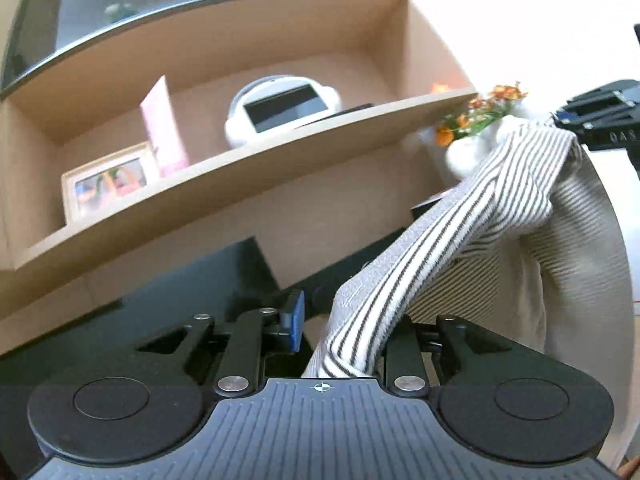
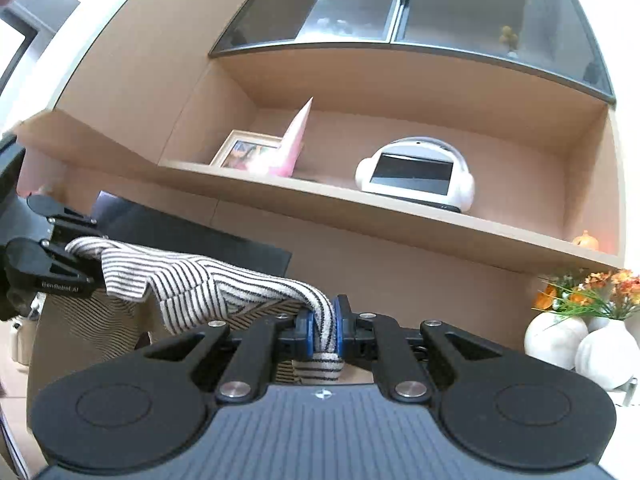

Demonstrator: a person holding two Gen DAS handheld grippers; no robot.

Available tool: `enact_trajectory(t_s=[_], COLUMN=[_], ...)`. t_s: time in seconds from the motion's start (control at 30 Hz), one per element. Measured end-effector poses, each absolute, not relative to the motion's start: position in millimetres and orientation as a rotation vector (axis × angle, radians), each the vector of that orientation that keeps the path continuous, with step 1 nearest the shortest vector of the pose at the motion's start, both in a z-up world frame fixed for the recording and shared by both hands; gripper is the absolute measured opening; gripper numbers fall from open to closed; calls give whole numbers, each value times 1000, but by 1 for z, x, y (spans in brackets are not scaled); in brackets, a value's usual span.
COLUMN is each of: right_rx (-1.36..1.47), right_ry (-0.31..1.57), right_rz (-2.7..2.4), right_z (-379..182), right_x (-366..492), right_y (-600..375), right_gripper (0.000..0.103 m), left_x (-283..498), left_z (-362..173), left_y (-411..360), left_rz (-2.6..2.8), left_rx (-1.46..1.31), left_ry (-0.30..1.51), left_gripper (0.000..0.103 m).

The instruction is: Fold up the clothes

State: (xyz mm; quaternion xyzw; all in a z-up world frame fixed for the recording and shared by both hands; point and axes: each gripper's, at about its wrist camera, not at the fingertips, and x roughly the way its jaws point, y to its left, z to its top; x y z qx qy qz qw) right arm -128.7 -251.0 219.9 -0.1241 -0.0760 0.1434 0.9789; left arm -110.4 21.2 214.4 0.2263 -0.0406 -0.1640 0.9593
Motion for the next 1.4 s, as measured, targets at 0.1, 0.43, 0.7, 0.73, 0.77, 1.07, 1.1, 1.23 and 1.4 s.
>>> enact_trajectory(t_s=[0.1, 0.43, 0.7, 0.73, 0.77, 1.07, 1.1, 1.23, 1.4], right_rx=[-218, -295, -135, -98, -60, 128, 137, 21, -87], right_ry=[-108, 369, 578, 596, 613, 780, 814, 795, 813], right_rz=[296, 124, 145, 176, 208, 337, 313, 313, 299], right_z=[217, 90, 0, -8, -15, -91, -100, -105, -104], right_x=[-117, 140, 136, 130, 123, 94, 96, 76, 53], right_y=[-258, -247, -266, -264, -261, -239, -240, -234, -227], right_gripper=[9, 38, 84, 84, 84, 80, 81, 81, 81], left_x=[-94, 146, 125, 120, 113, 105, 108, 112, 121], left_z=[208, 47, -13, -17, -21, -76, -78, -64, -42], left_y=[17, -35, -19, -19, -20, -41, -34, 3, 60], left_rz=[-355, -202, -268, -291, -316, -343, -312, -174, 127], left_rx=[474, 431, 261, 217, 165, 43, 33, 19, -33], left_ry=[-41, 451, 671, 687, 702, 851, 859, 809, 767], left_gripper=[28, 44, 79, 79, 80, 88, 88, 88, 91])
